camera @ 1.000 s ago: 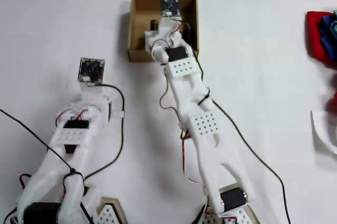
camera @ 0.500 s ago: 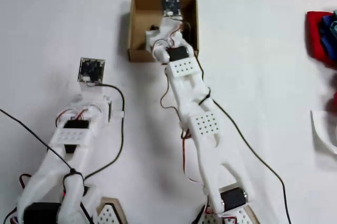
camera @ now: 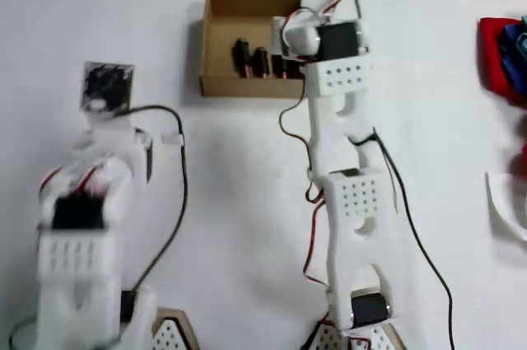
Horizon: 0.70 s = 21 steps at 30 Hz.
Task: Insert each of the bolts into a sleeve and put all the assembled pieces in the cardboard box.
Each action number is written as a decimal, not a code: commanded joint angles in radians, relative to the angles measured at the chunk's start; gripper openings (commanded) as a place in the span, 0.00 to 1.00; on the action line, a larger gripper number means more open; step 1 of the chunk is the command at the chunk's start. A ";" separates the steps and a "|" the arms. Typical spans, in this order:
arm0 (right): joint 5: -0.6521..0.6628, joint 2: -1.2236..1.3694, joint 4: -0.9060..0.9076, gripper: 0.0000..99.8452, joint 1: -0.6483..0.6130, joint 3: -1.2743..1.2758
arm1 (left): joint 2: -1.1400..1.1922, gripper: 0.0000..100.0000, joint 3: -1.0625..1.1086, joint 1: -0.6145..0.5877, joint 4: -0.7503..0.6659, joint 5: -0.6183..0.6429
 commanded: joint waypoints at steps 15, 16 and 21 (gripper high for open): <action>0.003 -1.305 0.054 0.02 0.030 0.941 | -0.789 0.03 0.360 -0.040 0.428 -0.009; 0.003 -1.409 0.053 0.02 0.030 1.091 | -0.789 0.03 0.407 -0.037 0.394 -0.009; 0.005 -1.854 0.039 0.02 0.030 1.900 | -0.789 0.03 0.704 -0.037 0.207 -0.008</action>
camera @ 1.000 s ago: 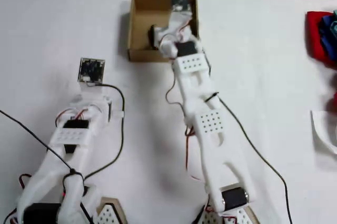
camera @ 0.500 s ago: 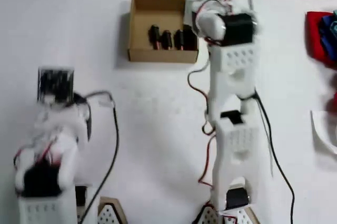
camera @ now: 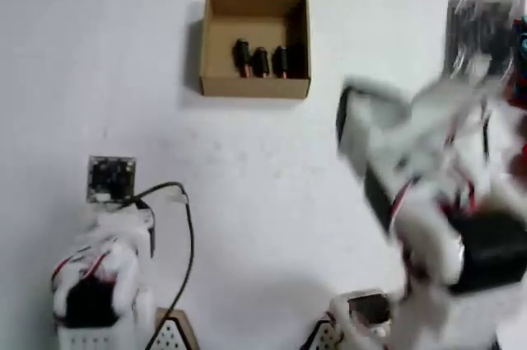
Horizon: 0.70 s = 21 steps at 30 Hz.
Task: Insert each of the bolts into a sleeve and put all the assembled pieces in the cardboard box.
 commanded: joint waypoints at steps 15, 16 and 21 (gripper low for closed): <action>0.359 -1.075 -0.441 0.02 0.208 1.841 | -0.005 0.03 0.257 -0.009 -0.040 -0.008; 0.402 -1.059 -0.453 0.02 0.220 1.869 | -0.005 0.03 0.257 -0.009 -0.040 -0.008; 0.463 -1.064 -0.509 0.02 0.280 1.973 | -0.005 0.03 0.257 -0.009 -0.040 -0.008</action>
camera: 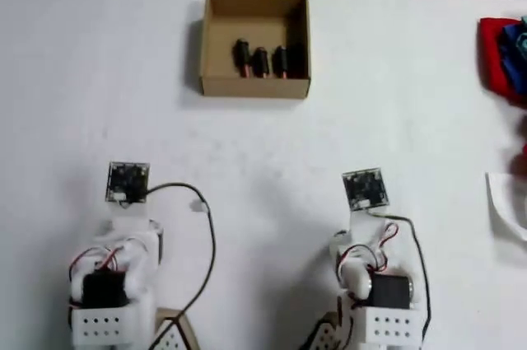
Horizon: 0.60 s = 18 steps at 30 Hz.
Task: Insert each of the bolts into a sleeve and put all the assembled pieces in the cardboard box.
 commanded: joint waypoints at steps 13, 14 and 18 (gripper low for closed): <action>0.028 -0.044 -0.008 0.02 0.054 0.018 | -0.005 0.03 0.024 -0.009 0.008 -0.009; 0.028 -0.044 -0.008 0.02 0.054 0.018 | -0.005 0.03 0.024 -0.009 0.008 -0.009; 0.028 -0.044 -0.008 0.02 0.053 0.018 | -0.005 0.03 0.024 -0.009 0.008 -0.009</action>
